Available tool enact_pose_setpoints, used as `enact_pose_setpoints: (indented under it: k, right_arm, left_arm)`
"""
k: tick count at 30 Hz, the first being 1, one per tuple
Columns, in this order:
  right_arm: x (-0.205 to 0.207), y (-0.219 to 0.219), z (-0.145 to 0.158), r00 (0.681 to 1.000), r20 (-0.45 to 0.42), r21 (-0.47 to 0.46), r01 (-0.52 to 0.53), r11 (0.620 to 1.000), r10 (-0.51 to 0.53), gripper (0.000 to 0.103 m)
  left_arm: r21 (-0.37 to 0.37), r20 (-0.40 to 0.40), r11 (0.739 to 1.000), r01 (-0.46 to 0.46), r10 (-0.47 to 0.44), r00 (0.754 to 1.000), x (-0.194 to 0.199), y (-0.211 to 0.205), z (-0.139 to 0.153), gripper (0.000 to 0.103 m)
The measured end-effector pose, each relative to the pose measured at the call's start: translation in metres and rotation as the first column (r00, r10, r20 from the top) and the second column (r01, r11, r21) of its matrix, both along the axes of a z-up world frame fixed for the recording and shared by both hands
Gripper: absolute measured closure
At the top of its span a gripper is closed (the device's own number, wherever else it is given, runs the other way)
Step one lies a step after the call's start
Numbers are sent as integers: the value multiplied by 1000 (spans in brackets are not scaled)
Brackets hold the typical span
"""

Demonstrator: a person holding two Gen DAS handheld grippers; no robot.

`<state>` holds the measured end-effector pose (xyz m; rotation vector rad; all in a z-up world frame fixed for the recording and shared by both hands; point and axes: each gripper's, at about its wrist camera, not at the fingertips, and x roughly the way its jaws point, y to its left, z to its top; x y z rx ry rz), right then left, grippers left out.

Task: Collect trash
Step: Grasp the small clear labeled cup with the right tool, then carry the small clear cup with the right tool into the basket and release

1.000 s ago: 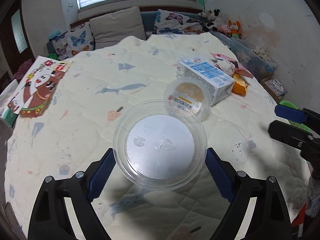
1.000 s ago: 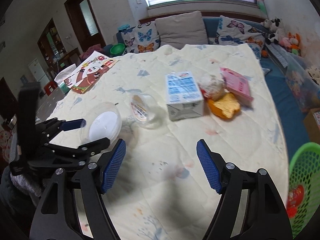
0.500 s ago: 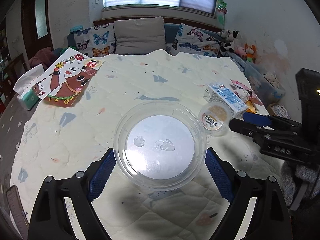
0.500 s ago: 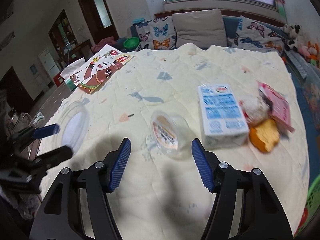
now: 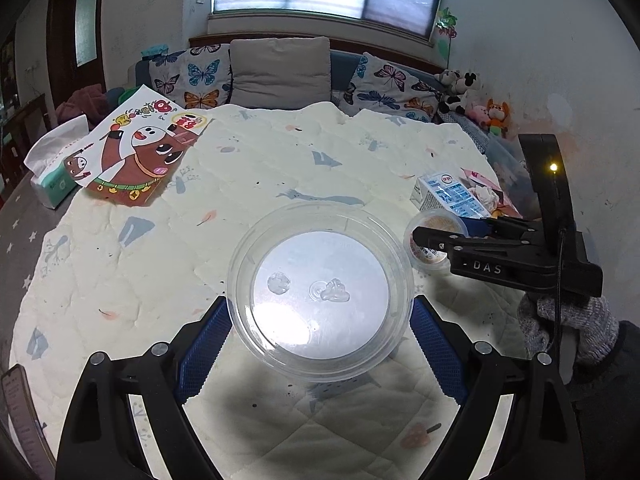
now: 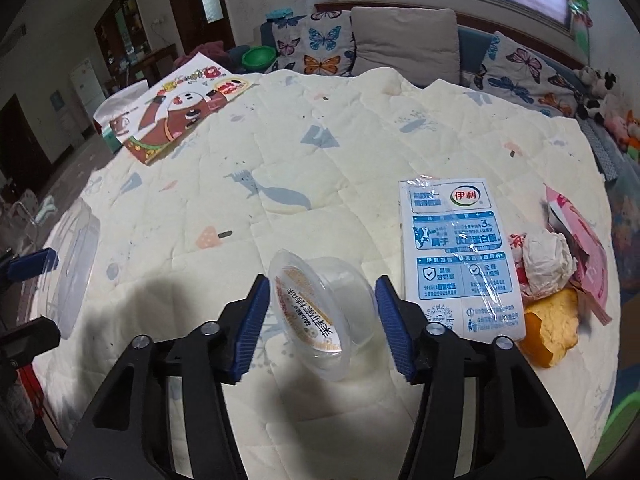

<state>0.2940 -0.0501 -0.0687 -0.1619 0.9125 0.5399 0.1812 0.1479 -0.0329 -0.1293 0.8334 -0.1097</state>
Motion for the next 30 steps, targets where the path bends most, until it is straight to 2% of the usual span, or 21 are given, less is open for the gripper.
enact_pose_setpoints:
  k: [1,3,5,6,8,13,18,30]
  right_arm:
    - [-1,1,-1,1000,-7,-5,-2,1000,2,50]
    - [-3,4,-2,1000,-4,-32,5,999,-5,60]
    - [-5,3,-3,1000,-24,-31,19,999,-20,64]
    - [-8,2,-3,999,-19,-38,38,999,-38,71]
    - [-13,1,-2,997,-20,-39,69,997,-70,75]
    - [-30,3,0,993,-5,-28,122,992,-122,76]
    - [-47,-2,7,986,6,21,169,985,-169,76]
    - [-91,-57,48,961,51,93,265,960,-271,76]
  left_arm:
    - [-8,-1,1000,4,-4,1000,1,0,-1,17]
    - [-22,-2,1000,13,-13,1000,2,2,-2,17]
    - [-33,4,999,28,-28,1000,3,3,-2,17]
    - [-34,5,999,32,-32,999,3,3,-3,17]
    - [-35,9,998,42,-42,999,3,4,-3,17]
    - [-41,19,997,70,-69,997,2,5,-4,17]
    - [-38,26,995,93,-92,995,4,4,-4,17]
    - [-29,43,988,151,-150,988,6,-22,1,17]
